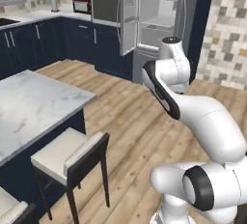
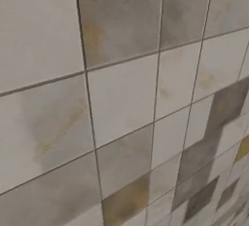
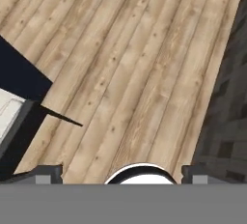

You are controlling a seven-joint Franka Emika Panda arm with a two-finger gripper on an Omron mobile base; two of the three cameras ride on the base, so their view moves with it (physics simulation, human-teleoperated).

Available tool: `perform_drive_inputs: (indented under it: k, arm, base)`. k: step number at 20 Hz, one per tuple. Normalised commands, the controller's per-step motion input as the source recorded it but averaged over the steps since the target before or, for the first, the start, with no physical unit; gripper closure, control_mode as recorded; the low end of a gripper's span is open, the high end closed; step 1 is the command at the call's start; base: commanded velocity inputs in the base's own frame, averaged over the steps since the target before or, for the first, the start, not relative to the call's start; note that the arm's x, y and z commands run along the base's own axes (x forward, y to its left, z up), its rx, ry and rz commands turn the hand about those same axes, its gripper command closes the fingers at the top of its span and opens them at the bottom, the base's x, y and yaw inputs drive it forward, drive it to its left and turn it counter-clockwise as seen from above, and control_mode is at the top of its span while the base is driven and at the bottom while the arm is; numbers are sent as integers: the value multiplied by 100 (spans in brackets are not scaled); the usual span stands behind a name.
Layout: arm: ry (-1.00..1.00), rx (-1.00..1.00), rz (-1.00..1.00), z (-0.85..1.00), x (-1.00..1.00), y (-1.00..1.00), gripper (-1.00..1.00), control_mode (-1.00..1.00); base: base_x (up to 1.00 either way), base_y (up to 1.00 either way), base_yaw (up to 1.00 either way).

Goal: Take the cheese, fish, and garlic from the fridge and place them on the plate on the dining counter to create an appetizer plate.

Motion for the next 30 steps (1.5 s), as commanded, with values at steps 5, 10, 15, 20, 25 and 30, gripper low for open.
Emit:
perform_drive_inputs:
  k: [5, 10, 15, 20, 25, 30]
  arm:
    - [0, 0, 0, 0, 0, 0, -100, 100]
    - [0, 0, 0, 0, 0, 0, -100, 100]
    - [0, 0, 0, 0, 0, 0, -100, 100]
    - [0, 0, 0, 0, 0, 0, -100, 100]
    - [0, 0, 0, 0, 0, 0, -100, 100]
    - [0, 0, 0, 0, 0, 0, -100, 100]
  base:
    - [100, -91, -21]
    - [100, -73, -4]
    - [100, -60, -1]
    - [100, -33, 0]
    - [100, -3, 0]
    - [100, 1, 0]
